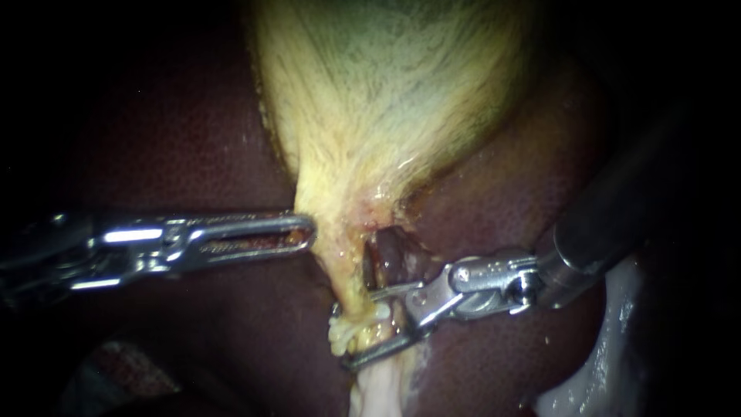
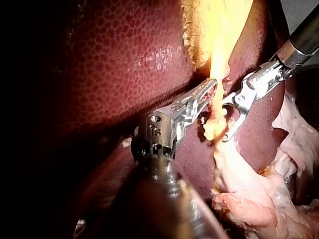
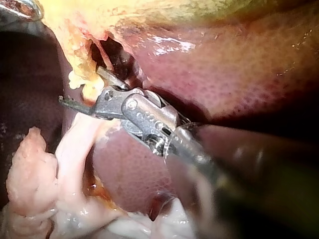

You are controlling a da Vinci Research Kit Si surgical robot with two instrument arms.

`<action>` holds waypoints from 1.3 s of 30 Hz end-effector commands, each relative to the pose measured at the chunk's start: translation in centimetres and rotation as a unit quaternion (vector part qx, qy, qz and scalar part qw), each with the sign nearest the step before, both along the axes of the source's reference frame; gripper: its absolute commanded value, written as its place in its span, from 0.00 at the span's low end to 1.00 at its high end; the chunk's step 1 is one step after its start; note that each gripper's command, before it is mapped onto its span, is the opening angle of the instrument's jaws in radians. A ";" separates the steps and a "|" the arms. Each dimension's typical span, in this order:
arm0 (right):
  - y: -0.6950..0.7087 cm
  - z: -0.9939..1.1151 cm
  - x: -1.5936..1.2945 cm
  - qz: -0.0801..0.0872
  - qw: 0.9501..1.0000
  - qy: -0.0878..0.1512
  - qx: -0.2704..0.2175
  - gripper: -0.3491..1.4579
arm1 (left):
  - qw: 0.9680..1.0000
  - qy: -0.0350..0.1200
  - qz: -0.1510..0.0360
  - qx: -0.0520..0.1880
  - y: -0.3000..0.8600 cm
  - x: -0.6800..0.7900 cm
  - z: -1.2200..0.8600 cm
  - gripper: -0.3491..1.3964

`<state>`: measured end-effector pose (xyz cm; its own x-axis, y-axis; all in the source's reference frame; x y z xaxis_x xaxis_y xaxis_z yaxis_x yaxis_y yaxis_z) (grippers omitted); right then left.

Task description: Going back second clip left tube

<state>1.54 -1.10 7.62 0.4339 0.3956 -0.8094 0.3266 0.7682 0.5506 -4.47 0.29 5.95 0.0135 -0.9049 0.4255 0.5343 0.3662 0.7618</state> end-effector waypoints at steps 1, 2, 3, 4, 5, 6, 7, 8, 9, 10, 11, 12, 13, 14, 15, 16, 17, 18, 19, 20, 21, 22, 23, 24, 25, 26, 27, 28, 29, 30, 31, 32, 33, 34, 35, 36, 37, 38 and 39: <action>0.01 -0.02 -0.02 0.001 1.000 0.001 -0.003 0.52 | 1.000 0.000 0.000 0.000 0.00 0.00 0.00 0.00; 0.02 -0.03 -0.05 0.003 1.000 0.000 -0.004 0.52 | 1.000 0.000 0.000 0.000 0.00 0.00 0.00 0.00; 0.03 -0.04 -0.08 0.004 1.000 0.000 -0.004 0.52 | 1.000 0.000 0.000 0.000 0.00 0.01 -0.01 0.00; 0.04 -0.06 -0.12 0.004 1.000 0.000 -0.004 0.52 | 1.000 0.000 0.000 0.000 0.00 0.01 -0.01 0.00; 0.06 -0.08 -0.18 0.006 1.000 -0.001 -0.004 0.52 | 1.000 0.000 0.000 0.000 0.00 0.01 -0.01 0.00; 0.07 -0.10 -0.22 0.006 1.000 0.001 -0.006 0.52 | 1.000 0.000 0.000 0.000 0.00 0.01 -0.01 0.00; 0.09 -0.12 -0.27 0.008 1.000 0.000 -0.007 0.52 | 1.000 0.000 0.000 0.000 0.00 0.02 -0.01 0.00; 0.12 -0.15 -0.33 0.012 1.000 -0.001 -0.007 0.52 | 1.000 0.000 0.000 0.000 0.00 0.02 -0.01 0.00; 0.13 -0.17 -0.36 0.013 1.000 0.000 -0.010 0.52 | 1.000 0.000 0.000 0.000 0.00 0.02 -0.01 0.00; 0.16 -0.21 -0.43 0.014 1.000 -0.001 -0.009 0.52 | 1.000 0.000 0.000 0.000 0.00 0.02 -0.01 0.00; 0.18 -0.24 -0.48 0.015 1.000 0.000 -0.011 0.52 | 1.000 0.000 0.000 0.000 0.00 0.02 -0.01 0.00; 0.21 -0.28 -0.55 0.016 1.000 0.001 -0.012 0.52 | 1.000 0.000 0.000 0.000 0.00 0.02 -0.01 0.00; 0.23 -0.32 -0.60 0.019 1.000 0.001 -0.015 0.52 | 1.000 0.000 0.000 0.000 0.00 0.02 0.00 0.00; 0.25 -0.35 -0.64 0.021 1.000 0.000 -0.015 0.52 | 1.000 0.000 0.000 0.000 0.00 0.02 0.00 0.00; 0.29 -0.41 -0.71 0.022 1.000 0.002 -0.019 0.52 | 1.000 0.000 0.000 0.000 0.00 0.02 0.00 0.00; 0.31 -0.44 -0.75 0.024 0.999 0.002 -0.022 0.52 | 1.000 0.000 0.000 0.000 0.00 0.01 0.00 0.00; 0.34 -0.48 -0.79 0.027 0.999 0.003 -0.024 0.52 | 1.000 0.000 0.000 0.000 0.00 0.01 0.00 0.00; 0.37 -0.54 -0.84 0.030 0.999 0.005 -0.026 0.52 | 1.000 0.000 0.000 0.000 0.00 0.02 0.00 0.00; 0.39 -0.58 -0.88 0.031 0.999 0.005 -0.030 0.52 | 1.000 0.000 0.000 0.000 0.00 0.02 0.00 0.00; 0.42 -0.63 -0.92 0.033 0.999 0.007 -0.033 0.52 | 1.000 0.000 0.000 0.000 0.00 0.02 0.00 0.00; 0.46 -0.68 -0.97 0.034 0.999 0.009 -0.039 0.52 | 1.000 0.000 0.000 0.000 0.00 0.02 0.00 0.00; 0.50 -0.73 -1.01 0.035 0.998 0.010 -0.042 0.52 | 1.000 0.000 0.000 0.000 0.00 0.02 0.00 0.00; 0.53 -0.77 -1.05 0.035 0.998 0.011 -0.046 0.52 | 1.000 0.000 0.000 0.000 0.00 0.02 0.00 0.00; 0.56 -0.81 -1.08 0.037 0.998 0.010 -0.047 0.52 | 1.000 0.000 0.000 0.000 0.00 0.02 0.00 0.00; 0.60 -0.86 -1.12 0.038 0.998 0.013 -0.052 0.52 | 1.000 0.000 0.001 0.000 0.00 0.02 0.01 0.00; 0.63 -0.89 -1.15 0.038 0.998 0.014 -0.056 0.52 | 1.000 0.000 0.001 0.000 0.00 0.02 0.01 0.00; 0.65 -0.93 -1.18 0.040 0.997 0.016 -0.060 0.52 | 1.000 0.000 0.001 0.000 0.00 0.02 0.01 0.00; 0.67 -0.96 -1.20 0.040 0.997 0.017 -0.061 0.52 | 1.000 0.000 0.001 0.000 0.00 0.02 0.02 0.00; 0.69 -0.99 -1.23 0.039 0.997 0.019 -0.066 0.52 | 1.000 0.000 0.001 0.000 0.01 0.02 0.02 0.00; 0.71 -1.01 -1.25 0.038 0.997 0.020 -0.067 0.52 | 1.000 0.000 0.001 0.000 0.01 0.02 0.02 0.00; 0.73 -1.04 -1.27 0.036 0.997 0.023 -0.071 0.52 | 1.000 0.000 0.001 0.000 0.01 0.02 0.03 0.00; 0.75 -1.07 -1.29 0.037 0.996 0.025 -0.073 0.52 | 1.000 0.000 0.001 0.000 0.01 0.01 0.04 0.00; 0.75 -1.08 -1.30 0.037 0.996 0.025 -0.075 0.52 | 1.000 0.000 0.001 0.000 0.01 0.01 0.04 0.00; 0.77 -1.11 -1.31 0.036 0.996 0.027 -0.080 0.52 | 1.000 0.000 0.001 0.000 0.02 0.01 0.05 0.00; 0.78 -1.12 -1.32 0.036 0.995 0.029 -0.084 0.52 | 1.000 0.000 0.001 -0.001 0.02 0.01 0.06 0.00; 0.79 -1.14 -1.33 0.036 0.995 0.029 -0.086 0.52 | 1.000 0.000 0.001 -0.001 0.02 0.01 0.07 0.00; 0.81 -1.15 -1.34 0.035 0.995 0.031 -0.091 0.52 | 1.000 0.000 0.001 -0.001 0.02 0.00 0.08 0.00; 0.82 -1.16 -1.35 0.035 0.995 0.031 -0.093 0.52 | 1.000 0.000 0.000 -0.001 0.02 -0.01 0.09 0.00; 0.83 -1.17 -1.36 0.034 0.994 0.033 -0.098 0.52 | 1.000 0.000 0.000 -0.001 0.02 -0.02 0.11 0.00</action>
